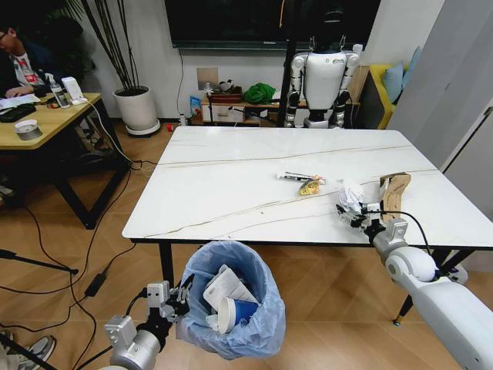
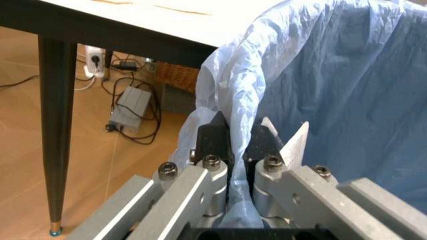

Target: Pick up the trash bin and place the trash from the table into it.

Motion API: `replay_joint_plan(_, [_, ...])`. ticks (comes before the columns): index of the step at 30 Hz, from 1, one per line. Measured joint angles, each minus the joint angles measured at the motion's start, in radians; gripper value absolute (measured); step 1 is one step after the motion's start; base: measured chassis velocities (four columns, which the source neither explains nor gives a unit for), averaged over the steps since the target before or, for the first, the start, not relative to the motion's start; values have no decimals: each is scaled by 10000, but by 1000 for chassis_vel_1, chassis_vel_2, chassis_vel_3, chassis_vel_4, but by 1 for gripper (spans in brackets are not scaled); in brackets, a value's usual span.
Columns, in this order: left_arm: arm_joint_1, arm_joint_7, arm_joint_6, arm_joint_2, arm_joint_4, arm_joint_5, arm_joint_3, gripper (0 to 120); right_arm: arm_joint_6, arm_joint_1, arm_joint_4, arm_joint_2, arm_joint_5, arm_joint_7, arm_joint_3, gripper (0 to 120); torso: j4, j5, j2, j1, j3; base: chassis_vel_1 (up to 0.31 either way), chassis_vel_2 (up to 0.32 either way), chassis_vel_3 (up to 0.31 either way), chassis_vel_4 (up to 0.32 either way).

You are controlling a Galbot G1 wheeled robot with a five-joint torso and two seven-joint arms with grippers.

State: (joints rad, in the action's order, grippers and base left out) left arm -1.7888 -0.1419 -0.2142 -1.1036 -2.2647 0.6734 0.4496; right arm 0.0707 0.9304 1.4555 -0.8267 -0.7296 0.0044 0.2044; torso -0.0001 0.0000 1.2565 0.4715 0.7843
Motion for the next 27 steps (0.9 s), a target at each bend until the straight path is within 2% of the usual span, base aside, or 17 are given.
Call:
replay_joint_plan(10, [27,0,0,-8,15,-6,-23,0,0,49,48,57,-45,1,41,26,0,-1,0,0,0,0,0,0,0])
replay_joint_plan(12, [41,0,0,-8,41,-12,-26,0,0,52,48,57,-49,-24,42,15,0,0,0,0,0,0,0,0,0])
replay_joint_plan(13, [41,0,0,-8,41,-12,-26,0,0,52,48,57,-49,-24,42,15,0,0,0,0,0,0,0,0,0])
replay_joint_plan(17, [78,1,3,12,60,-5,-28,0,1,91,58,79,-140,-87,39,0,0,0,0,0,0,0,0,0,0])
replay_joint_plan(22, [92,1,4,55,63,46,-24,0,-37,189,283,201,-448,-203,79,0,0,2,0,0,0,0,0,0,0])
replay_joint_plan(27, [122,4,11,59,80,64,-60,0,-468,342,1221,660,-1185,-863,282,0,0,-1,0,0,0,0,0,0,0])
